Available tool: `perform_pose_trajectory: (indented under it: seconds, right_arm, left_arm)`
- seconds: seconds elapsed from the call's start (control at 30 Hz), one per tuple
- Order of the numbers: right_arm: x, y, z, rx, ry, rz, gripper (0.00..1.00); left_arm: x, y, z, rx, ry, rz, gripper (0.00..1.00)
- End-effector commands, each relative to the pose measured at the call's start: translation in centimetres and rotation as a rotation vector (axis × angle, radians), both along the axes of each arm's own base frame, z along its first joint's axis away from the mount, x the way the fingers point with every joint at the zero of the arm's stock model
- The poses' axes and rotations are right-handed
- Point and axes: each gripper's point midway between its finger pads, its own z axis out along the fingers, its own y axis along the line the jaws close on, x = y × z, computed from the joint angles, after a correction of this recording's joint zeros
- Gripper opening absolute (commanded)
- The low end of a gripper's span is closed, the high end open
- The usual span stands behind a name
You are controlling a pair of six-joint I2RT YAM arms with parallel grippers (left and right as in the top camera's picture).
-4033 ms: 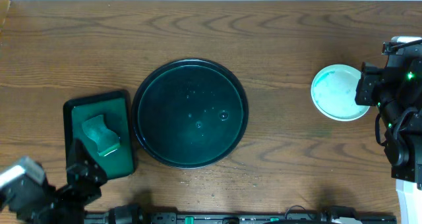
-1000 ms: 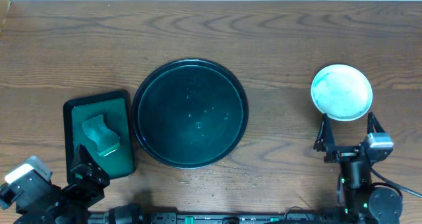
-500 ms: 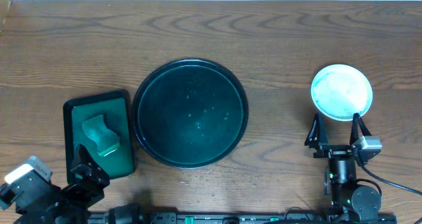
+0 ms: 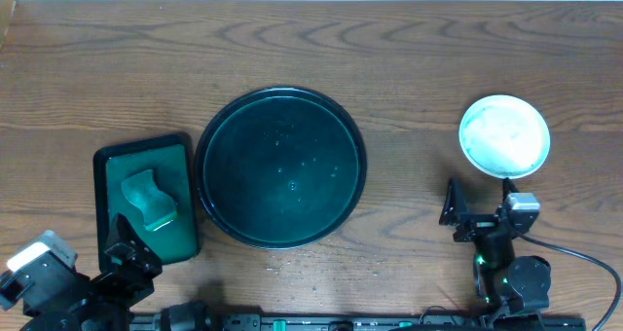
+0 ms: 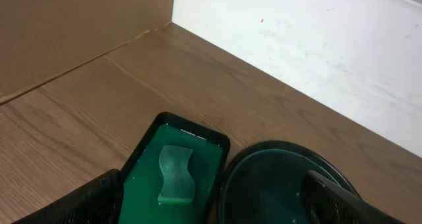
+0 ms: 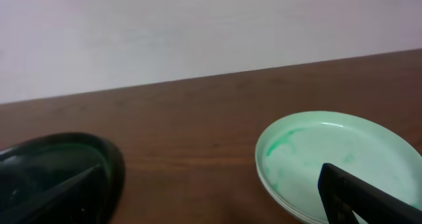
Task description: Clean dirty plates on tray and stack at the side
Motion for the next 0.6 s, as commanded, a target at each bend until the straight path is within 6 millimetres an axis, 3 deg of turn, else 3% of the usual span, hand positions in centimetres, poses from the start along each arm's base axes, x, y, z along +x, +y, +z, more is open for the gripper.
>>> perform_pose_trajectory:
  seconds: [0.0,0.57]
  right_arm:
    - [-0.17,1.06,-0.09,-0.046,-0.004,0.061,0.99]
    - [-0.07,1.39,-0.99,-0.149,0.021,0.090,0.99]
  left_arm:
    - [0.14,0.10,-0.13,-0.003,0.006,0.005,0.86]
    - [0.14,0.10,-0.13,-0.003,0.006,0.005,0.86]
